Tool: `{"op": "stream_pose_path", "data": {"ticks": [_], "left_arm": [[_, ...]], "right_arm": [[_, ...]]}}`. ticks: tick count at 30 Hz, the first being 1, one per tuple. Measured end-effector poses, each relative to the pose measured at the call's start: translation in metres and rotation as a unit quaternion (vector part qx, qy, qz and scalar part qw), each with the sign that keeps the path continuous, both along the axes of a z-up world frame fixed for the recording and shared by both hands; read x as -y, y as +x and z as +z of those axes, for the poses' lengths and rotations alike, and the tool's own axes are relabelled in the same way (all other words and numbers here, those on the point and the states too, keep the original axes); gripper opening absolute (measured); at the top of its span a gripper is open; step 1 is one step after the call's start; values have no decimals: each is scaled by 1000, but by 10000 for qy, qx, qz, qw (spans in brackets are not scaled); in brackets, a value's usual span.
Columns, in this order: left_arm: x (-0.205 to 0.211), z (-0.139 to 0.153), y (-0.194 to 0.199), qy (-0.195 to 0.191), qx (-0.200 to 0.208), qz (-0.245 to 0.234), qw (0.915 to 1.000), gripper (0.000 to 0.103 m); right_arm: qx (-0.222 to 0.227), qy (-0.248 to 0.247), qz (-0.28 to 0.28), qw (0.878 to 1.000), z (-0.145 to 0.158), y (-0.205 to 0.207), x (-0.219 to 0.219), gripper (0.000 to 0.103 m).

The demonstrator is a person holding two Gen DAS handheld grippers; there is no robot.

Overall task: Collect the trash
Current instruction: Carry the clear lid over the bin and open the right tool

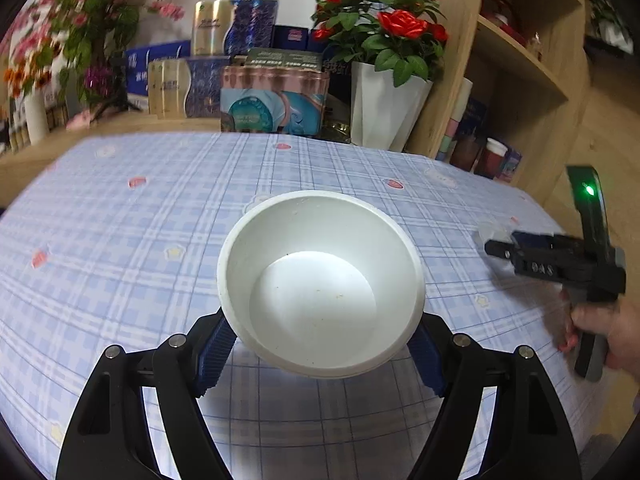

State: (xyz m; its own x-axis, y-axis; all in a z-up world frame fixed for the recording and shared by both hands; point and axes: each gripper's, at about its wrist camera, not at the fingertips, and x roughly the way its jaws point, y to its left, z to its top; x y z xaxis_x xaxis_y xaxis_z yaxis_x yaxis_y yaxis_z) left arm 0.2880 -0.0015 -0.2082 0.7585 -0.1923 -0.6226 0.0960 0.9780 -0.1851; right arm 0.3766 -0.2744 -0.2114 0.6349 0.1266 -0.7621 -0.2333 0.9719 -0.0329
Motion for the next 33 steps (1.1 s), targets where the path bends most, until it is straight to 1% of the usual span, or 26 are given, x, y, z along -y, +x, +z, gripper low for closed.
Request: {"op": "stream_pose_path", "data": {"ticks": [5, 12, 18, 25, 29, 33], "left_arm": [[-5, 10, -8, -222, 61, 44, 9997, 75], [5, 42, -34, -32, 344, -252, 9991, 75], [13, 60, -76, -49, 435, -402, 9982, 75], [14, 76, -138, 29, 526, -520, 9973, 75], [11, 84, -172, 26, 560, -567, 9968, 75], [9, 89, -203, 26, 590, -603, 9964, 75]], "right_arm": [[24, 84, 145, 9999, 13, -34, -8, 66], [94, 254, 341, 9991, 32, -99, -21, 66], [152, 416, 307, 9985, 44, -147, -19, 66], [274, 592, 383, 9971, 57, -210, -17, 67], [301, 627, 474, 9965, 57, -250, -21, 67], [258, 636, 593, 9959, 53, -281, -28, 67]]}}
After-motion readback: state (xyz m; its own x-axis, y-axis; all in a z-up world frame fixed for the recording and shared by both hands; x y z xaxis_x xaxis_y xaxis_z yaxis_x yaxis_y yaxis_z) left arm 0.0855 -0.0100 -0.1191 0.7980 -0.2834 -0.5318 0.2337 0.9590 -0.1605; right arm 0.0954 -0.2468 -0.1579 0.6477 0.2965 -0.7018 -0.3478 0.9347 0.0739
